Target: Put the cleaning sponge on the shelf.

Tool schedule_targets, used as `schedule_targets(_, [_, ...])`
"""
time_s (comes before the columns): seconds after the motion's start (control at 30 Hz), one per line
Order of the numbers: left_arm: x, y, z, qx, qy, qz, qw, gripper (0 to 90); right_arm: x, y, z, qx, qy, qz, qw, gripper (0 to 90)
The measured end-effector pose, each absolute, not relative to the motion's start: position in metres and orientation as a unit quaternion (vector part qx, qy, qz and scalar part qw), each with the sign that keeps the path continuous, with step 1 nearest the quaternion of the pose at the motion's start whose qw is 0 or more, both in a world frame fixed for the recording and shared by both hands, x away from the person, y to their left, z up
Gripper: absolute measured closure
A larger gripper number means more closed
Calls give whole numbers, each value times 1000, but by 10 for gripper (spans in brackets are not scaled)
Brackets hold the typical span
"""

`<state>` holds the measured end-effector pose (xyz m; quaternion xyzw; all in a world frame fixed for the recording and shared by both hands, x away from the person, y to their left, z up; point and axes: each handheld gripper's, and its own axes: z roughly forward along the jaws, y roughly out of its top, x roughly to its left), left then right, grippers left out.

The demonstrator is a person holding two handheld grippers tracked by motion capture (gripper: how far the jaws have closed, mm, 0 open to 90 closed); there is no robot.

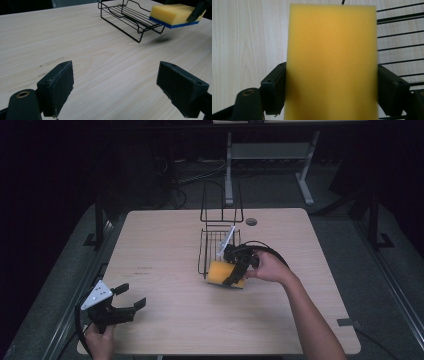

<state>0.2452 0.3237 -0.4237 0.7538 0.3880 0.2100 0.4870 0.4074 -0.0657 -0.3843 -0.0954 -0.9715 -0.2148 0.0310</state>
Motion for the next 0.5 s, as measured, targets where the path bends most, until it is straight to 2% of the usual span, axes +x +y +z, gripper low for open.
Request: schedule_targets(0.5, [246,323,-424,753,389,209,488,134,421,-65,-388,-103,-970,-217,41,219])
